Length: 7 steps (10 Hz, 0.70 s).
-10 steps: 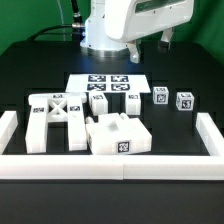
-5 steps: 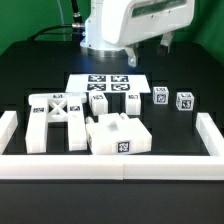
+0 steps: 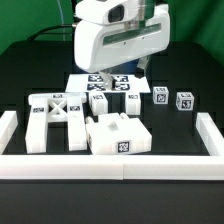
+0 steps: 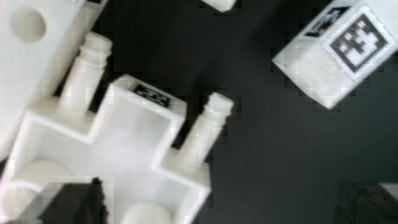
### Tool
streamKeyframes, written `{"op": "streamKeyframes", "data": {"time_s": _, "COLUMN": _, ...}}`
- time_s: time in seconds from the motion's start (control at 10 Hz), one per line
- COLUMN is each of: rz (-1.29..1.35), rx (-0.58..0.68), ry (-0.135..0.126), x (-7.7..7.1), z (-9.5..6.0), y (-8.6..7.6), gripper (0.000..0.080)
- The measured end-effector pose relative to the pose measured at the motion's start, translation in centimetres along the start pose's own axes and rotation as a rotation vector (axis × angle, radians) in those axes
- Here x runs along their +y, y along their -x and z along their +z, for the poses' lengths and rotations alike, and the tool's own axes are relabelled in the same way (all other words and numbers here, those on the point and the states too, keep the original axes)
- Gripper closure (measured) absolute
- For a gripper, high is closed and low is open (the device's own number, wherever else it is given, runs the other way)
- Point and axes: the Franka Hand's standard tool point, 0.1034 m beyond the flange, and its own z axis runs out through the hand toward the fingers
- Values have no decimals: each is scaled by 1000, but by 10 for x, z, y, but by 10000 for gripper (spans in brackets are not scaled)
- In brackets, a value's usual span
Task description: Assemble chair
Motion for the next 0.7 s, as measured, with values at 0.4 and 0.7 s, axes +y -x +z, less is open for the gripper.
{"op": "streamKeyframes", "data": {"time_s": 0.4, "rz": 73, "rx": -3, "ry": -1, "x": 6, "z": 7, "y": -6, "gripper": 150}}
{"op": "streamKeyframes", "data": {"time_s": 0.7, "rz": 72, "rx": 20, "ry": 11, "x": 28, "z": 17, "y": -34, "gripper": 150}}
